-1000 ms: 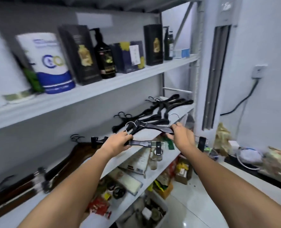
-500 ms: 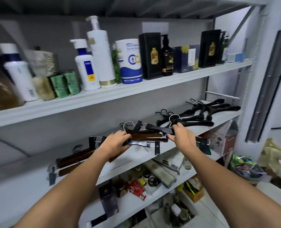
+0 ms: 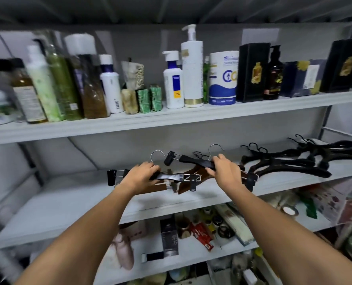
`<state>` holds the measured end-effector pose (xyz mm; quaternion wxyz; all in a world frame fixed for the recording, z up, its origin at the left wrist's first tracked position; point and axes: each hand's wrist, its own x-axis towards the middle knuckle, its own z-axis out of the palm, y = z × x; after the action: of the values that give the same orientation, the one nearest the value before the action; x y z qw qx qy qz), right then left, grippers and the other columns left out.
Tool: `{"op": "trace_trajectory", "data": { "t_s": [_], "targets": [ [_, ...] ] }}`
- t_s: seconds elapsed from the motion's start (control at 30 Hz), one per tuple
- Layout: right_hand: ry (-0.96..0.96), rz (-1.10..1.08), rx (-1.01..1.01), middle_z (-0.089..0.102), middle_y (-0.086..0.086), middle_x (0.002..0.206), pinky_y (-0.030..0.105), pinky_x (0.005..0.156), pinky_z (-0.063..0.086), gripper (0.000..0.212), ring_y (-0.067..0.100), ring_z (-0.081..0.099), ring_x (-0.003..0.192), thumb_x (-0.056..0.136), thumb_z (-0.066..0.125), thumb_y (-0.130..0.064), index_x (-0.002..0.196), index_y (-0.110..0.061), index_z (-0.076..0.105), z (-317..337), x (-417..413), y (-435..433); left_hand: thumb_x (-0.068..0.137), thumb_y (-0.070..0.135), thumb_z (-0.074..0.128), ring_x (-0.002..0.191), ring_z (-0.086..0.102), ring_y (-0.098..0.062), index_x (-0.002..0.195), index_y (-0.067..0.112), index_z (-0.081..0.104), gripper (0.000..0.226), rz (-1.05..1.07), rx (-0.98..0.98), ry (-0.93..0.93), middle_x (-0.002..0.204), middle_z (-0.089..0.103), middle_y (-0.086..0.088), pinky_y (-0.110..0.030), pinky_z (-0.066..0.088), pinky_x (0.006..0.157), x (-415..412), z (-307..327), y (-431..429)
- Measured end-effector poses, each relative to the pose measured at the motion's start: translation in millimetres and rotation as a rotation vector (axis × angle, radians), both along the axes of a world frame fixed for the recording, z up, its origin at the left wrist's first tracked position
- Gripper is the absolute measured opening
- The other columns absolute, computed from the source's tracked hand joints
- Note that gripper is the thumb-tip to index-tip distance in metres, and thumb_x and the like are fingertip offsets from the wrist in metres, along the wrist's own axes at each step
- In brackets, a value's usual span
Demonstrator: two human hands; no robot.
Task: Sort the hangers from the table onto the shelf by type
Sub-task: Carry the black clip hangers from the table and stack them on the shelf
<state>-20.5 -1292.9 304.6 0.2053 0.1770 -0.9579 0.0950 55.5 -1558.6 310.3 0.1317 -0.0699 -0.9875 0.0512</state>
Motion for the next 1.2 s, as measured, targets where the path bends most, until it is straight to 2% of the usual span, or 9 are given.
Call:
{"op": "trace_trajectory", "data": {
  "t_s": [0.3, 0.43, 0.67, 0.8, 0.9, 1.0, 1.2],
  "targets": [
    [-0.028, 0.146, 0.014, 0.056, 0.003, 0.108, 0.028, 0.059, 0.038, 0.033, 0.02, 0.061, 0.09, 0.096, 0.049, -0.041, 0.117, -0.016, 0.057, -13.0, 8.5, -55.4, 0.091, 0.038, 0.053, 0.113, 0.047, -0.021, 0.119, 0.019, 0.053, 0.034, 0.199, -0.02, -0.032, 0.114, 0.055, -0.001, -0.033, 0.039, 0.085, 61.5, -10.7, -43.8],
    [-0.047, 0.172, 0.021, 0.056, 0.005, 0.109, 0.029, 0.06, 0.034, 0.033, 0.023, 0.061, 0.093, 0.096, 0.049, -0.04, 0.114, -0.013, 0.057, -20.1, 17.2, -84.0, 0.091, 0.037, 0.054, 0.113, 0.047, -0.023, 0.122, 0.017, 0.052, 0.036, 0.282, 0.008, -0.069, 0.117, 0.054, -0.003, -0.034, 0.038, 0.086, 93.6, -22.1, -63.8],
    [-0.091, 0.261, 0.007, 0.058, 0.007, 0.109, 0.028, 0.06, 0.036, 0.034, 0.026, 0.062, 0.093, 0.095, 0.053, -0.037, 0.115, -0.011, 0.059, -29.8, 32.8, -140.1, 0.092, 0.037, 0.054, 0.116, 0.046, -0.019, 0.122, 0.02, 0.05, 0.035, 0.405, 0.024, -0.118, 0.117, 0.054, -0.001, -0.031, 0.037, 0.086, 136.1, -39.7, -108.2],
    [-0.091, 0.265, 0.009, 0.058, 0.005, 0.109, 0.028, 0.058, 0.039, 0.034, 0.025, 0.065, 0.088, 0.094, 0.053, -0.039, 0.114, -0.013, 0.06, -34.5, 32.8, -171.9, 0.092, 0.036, 0.054, 0.115, 0.046, -0.02, 0.121, 0.019, 0.051, 0.034, 0.405, 0.037, -0.103, 0.117, 0.054, -0.001, -0.031, 0.036, 0.085, 135.3, -44.6, -132.6],
    [-0.095, 0.243, 0.038, 0.057, 0.004, 0.109, 0.03, 0.062, 0.047, 0.037, 0.024, 0.065, 0.085, 0.095, 0.05, -0.041, 0.115, -0.013, 0.06, -37.4, 28.7, -200.6, 0.091, 0.036, 0.054, 0.114, 0.046, -0.02, 0.119, 0.02, 0.051, 0.033, 0.39, 0.038, -0.124, 0.116, 0.055, 0.0, -0.032, 0.036, 0.086, 129.5, -50.1, -158.5],
    [-0.138, 0.221, 0.051, 0.057, 0.006, 0.11, 0.031, 0.061, 0.044, 0.037, 0.025, 0.064, 0.088, 0.097, 0.047, -0.041, 0.118, -0.012, 0.056, -37.3, 23.9, -231.8, 0.091, 0.035, 0.055, 0.115, 0.046, -0.019, 0.118, 0.019, 0.052, 0.032, 0.378, 0.065, -0.137, 0.116, 0.055, -0.001, -0.032, 0.036, 0.087, 123.6, -54.5, -190.2],
    [-0.094, 0.199, 0.085, 0.059, 0.005, 0.11, 0.028, 0.056, 0.036, 0.036, 0.023, 0.064, 0.088, 0.097, 0.045, -0.042, 0.116, -0.013, 0.055, -47.0, 21.6, -290.1, 0.091, 0.033, 0.056, 0.11, 0.047, -0.019, 0.116, 0.021, 0.053, 0.028, 0.343, 0.114, -0.16, 0.112, 0.054, 0.0, -0.026, 0.03, 0.078, 110.2, -63.0, -262.4]
  ]
}}
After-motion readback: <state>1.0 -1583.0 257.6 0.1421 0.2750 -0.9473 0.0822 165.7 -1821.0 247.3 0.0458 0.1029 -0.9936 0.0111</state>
